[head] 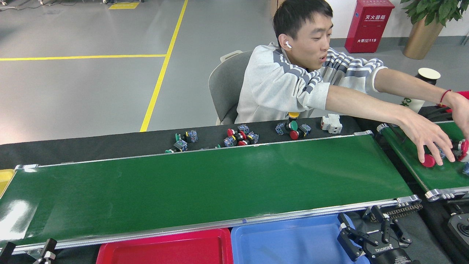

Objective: Pick switch part from conveyor to tray

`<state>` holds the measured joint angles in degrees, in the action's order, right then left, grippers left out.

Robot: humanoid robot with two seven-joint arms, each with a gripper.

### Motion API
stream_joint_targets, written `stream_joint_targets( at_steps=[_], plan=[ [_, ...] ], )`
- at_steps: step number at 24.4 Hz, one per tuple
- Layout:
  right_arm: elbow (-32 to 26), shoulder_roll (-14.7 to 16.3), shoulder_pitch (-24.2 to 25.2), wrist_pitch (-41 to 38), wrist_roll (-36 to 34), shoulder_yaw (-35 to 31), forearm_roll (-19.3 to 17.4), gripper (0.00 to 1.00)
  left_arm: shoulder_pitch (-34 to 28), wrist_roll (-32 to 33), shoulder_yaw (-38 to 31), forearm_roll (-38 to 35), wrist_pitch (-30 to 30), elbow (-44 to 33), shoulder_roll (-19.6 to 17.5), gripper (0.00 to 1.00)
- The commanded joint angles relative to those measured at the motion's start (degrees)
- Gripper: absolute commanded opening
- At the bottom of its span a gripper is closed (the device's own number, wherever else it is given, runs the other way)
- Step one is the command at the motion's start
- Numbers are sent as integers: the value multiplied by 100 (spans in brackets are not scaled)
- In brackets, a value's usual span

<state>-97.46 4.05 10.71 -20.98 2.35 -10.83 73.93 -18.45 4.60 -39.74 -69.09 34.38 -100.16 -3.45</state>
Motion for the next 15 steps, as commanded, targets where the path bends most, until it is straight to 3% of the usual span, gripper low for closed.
stream_joint_targets(
  at_steps=[1, 11, 15],
  plan=[
    [-36, 26, -52, 6, -314, -51, -27, 99, 34, -47, -51, 27, 25, -65, -86, 100],
    [43, 8, -87, 50, -279, -60, -194, 98, 8, -530, -78, 97, 122, -100, -112, 100],
    [157, 0, -298, 103, 63, -51, -142, 97, 8, -548, -95, 141, 122, -73, -103, 100]
  ],
)
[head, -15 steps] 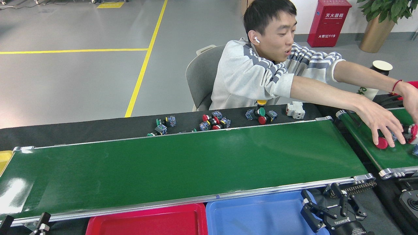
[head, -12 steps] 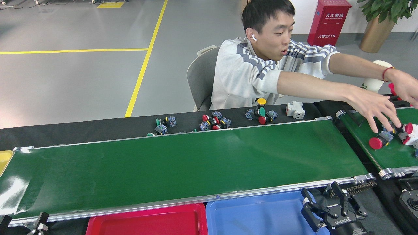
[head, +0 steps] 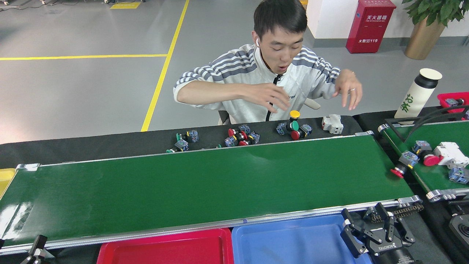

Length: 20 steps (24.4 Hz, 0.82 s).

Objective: Pick switch part from conveyor to tray

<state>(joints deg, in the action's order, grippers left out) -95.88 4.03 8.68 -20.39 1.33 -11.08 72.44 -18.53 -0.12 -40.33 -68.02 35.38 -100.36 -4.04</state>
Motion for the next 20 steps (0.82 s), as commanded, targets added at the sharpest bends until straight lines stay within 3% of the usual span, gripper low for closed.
stream_joint_targets(
  at_steps=[1, 10, 20],
  plan=[
    [52, 11, -138, 114, 271, -8, 15, 97, 16, -84, -36, 43, 22, -45, -53, 100],
    [833, 63, -920, 1415, 403, 80, 376, 97, 25, -32, 43, 43, 13, -98, -35, 100],
    [1888, 46, -1790, 1609, 403, 537, 420, 94, 95, -5, 69, 17, -49, -133, -35, 100]
  ],
)
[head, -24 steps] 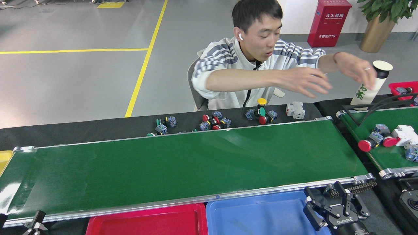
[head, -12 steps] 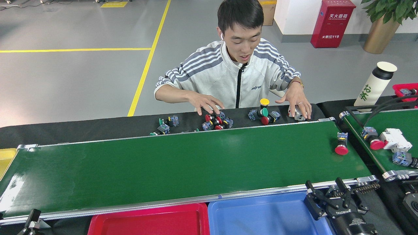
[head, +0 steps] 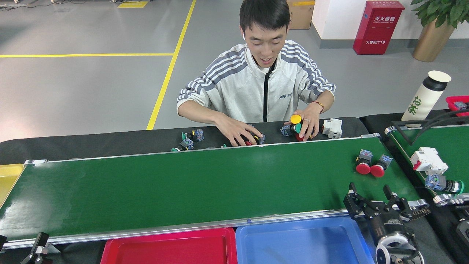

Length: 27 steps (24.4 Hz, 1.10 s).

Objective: Pick switch part from conveyor to tray

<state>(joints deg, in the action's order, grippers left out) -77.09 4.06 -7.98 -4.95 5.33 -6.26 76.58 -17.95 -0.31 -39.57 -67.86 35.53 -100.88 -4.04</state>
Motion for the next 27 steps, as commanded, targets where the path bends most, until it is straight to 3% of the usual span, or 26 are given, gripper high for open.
stream_joint_targets(
  at_steps=[1, 5, 18, 27],
  plan=[
    [142, 42, -239, 240, 3, 230, 15, 94, 46, 66, -7, -17, -72, -72, -36, 100],
    [520, 103, -582, 661, -6, 591, 15, 94, 37, 409, 2, -8, -134, -80, -27, 100],
    [889, 7, -784, 749, -41, 626, -3, 96, 117, 418, 125, -26, -125, -72, -36, 100],
    [2058, -152, -1689, 846, -269, 863, -20, 96, 161, 418, 300, -34, -134, -54, -36, 100]
  ],
)
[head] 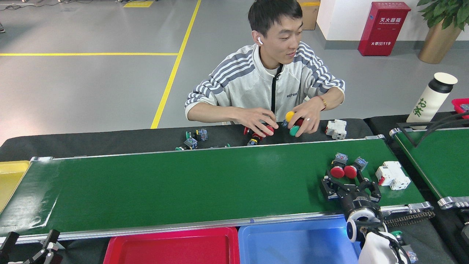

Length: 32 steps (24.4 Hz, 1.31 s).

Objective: Pick switch part from conveyor to tray

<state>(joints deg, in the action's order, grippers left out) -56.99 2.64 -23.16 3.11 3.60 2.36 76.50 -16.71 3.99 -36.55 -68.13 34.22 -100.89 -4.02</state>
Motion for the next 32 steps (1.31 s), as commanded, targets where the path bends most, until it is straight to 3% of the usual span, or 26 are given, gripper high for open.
stream_joint_targets(
  at_steps=[1, 4, 8, 9, 11, 16, 20, 27, 32],
  plan=[
    [118, -9, -233, 41, -96, 1, -21, 96, 54, -12, 7, -7, -3, -54, -37, 100],
    [258, 9, -321, -3, -96, 89, -30, 88, 89, -12, 113, -16, -3, -45, -55, 100],
    [285, 88, -338, -29, -96, 379, -118, 25, 98, -12, 174, -16, -30, -63, -46, 100],
    [276, 88, -338, -47, -96, 388, -153, 14, 106, -3, 192, -16, -30, -63, -46, 100],
    [259, 88, -329, -196, -96, 388, -180, 2, 133, -3, 201, -16, -39, -63, -46, 100],
    [39, 79, -268, -557, -114, 388, -188, 1, 168, -3, 183, -16, -39, -63, -46, 100],
    [-462, 79, -4, -926, -123, 388, -197, 1, 142, -3, 183, -7, -30, -63, -46, 100],
    [-2079, 44, 901, -2437, -105, 441, -285, 1, 186, -3, 104, -7, -30, -63, -46, 100],
    [-2888, 44, 1490, -3352, -114, 1478, -268, 1, 150, -3, 174, -7, -39, -80, -37, 100]
  ],
)
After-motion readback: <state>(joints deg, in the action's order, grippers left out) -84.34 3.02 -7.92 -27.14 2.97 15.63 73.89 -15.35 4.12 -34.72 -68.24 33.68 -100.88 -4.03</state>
